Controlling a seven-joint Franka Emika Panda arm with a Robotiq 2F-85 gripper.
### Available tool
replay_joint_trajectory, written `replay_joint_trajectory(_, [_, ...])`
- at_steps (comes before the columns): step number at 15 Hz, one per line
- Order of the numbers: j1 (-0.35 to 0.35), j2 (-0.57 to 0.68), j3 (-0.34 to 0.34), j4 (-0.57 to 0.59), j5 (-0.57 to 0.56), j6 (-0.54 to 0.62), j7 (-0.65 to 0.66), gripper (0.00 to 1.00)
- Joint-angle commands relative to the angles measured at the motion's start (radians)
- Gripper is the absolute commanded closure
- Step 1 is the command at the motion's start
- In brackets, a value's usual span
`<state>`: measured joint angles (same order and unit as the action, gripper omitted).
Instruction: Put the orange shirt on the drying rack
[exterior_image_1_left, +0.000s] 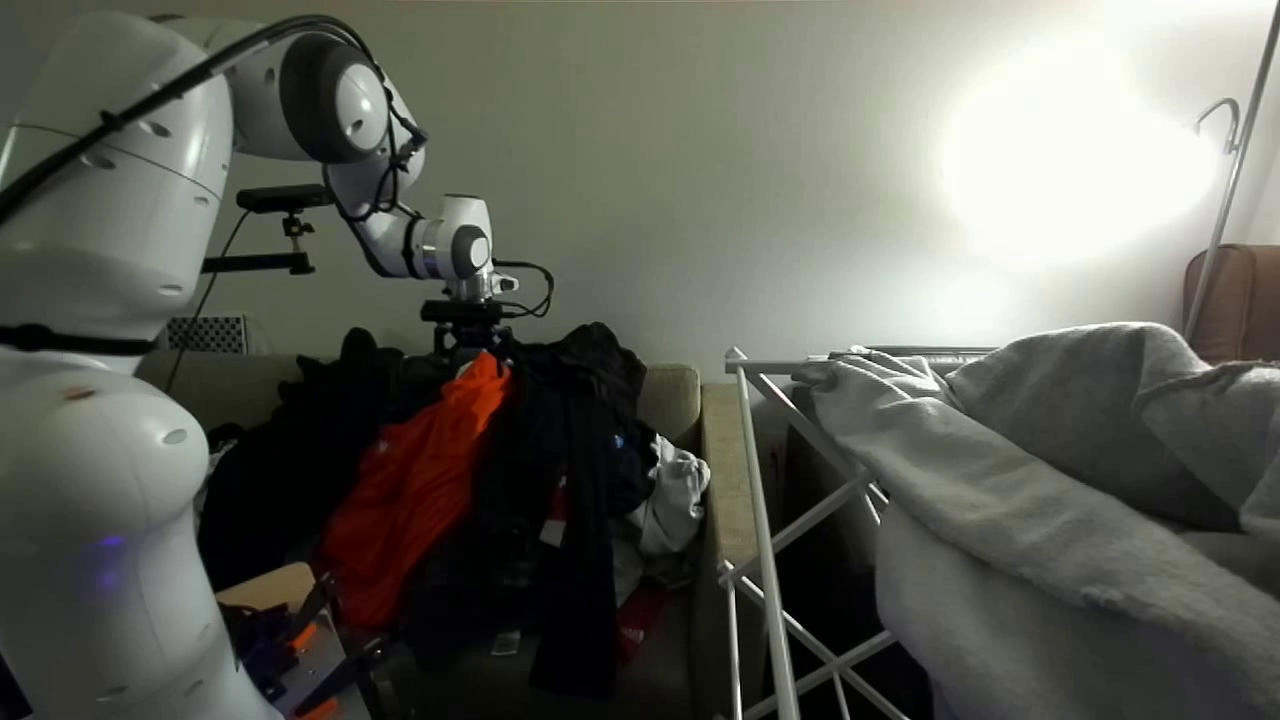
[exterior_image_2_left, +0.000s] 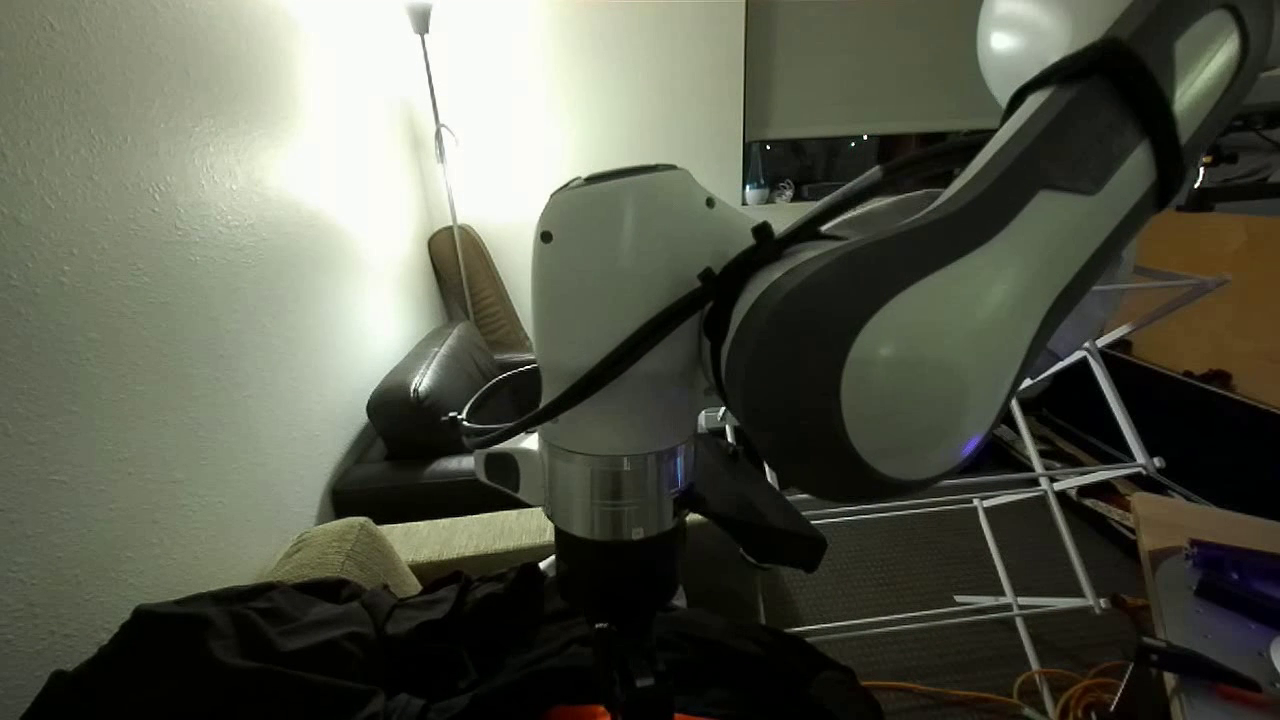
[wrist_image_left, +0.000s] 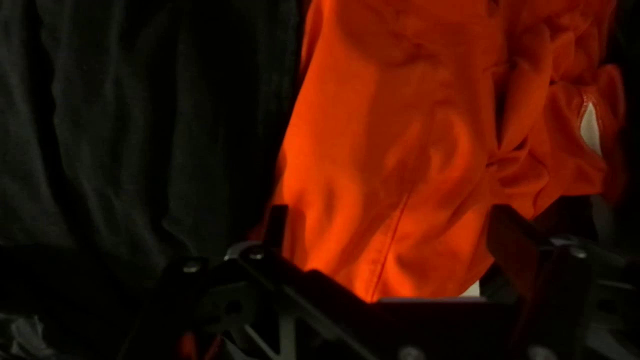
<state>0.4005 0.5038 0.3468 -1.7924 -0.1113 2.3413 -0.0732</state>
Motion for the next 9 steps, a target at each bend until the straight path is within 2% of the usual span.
replay_joint_trajectory(1, [-0.003, 0.013, 0.007, 0.003, 0.018, -0.001, -0.075, 0.0])
replay_joint_trajectory(9, [-0.003, 0.027, 0.002, -0.008, 0.002, 0.027, -0.131, 0.0])
